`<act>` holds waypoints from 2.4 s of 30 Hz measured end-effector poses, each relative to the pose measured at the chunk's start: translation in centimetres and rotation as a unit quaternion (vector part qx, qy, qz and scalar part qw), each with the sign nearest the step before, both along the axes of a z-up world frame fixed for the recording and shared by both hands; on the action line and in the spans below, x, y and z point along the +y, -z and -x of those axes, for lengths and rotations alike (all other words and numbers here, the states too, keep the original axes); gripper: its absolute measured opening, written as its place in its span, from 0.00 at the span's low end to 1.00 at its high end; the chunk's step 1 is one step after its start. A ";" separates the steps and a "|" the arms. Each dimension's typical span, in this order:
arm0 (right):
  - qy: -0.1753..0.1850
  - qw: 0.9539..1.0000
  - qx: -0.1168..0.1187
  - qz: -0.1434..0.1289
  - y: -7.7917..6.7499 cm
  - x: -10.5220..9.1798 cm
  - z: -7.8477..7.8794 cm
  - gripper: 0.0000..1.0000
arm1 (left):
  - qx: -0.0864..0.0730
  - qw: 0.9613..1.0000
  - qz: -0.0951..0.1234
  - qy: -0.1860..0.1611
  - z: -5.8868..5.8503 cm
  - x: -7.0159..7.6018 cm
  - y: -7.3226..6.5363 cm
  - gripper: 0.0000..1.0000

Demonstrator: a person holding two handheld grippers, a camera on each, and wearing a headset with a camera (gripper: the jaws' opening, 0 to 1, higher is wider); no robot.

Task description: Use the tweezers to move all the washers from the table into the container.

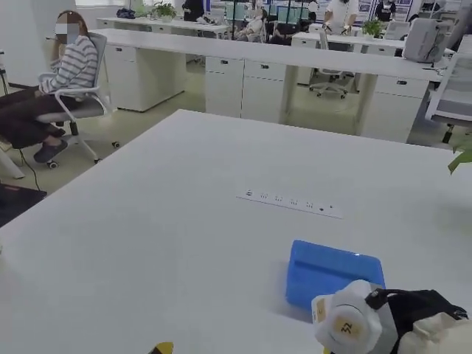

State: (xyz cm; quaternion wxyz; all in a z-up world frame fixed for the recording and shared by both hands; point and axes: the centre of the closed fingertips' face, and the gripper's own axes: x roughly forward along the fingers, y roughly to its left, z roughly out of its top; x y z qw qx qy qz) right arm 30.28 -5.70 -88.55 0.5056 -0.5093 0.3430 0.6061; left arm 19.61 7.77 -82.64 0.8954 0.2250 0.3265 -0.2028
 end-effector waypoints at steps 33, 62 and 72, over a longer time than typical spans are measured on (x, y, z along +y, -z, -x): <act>0.097 0.995 -0.004 -0.014 -0.6 -0.7 -0.3 0.15 | -0.001 1.000 0.000 -0.006 -0.1 0.2 -0.1 0.92; 0.442 0.831 -0.078 -0.329 -13.1 -10.6 5.1 0.59 | -0.052 0.995 0.072 -0.036 -0.3 0.5 -6.0 0.99; 0.486 0.789 -0.089 -0.365 -13.9 -12.2 6.6 0.85 | -0.063 0.992 0.093 -0.062 -0.2 1.4 -7.7 0.99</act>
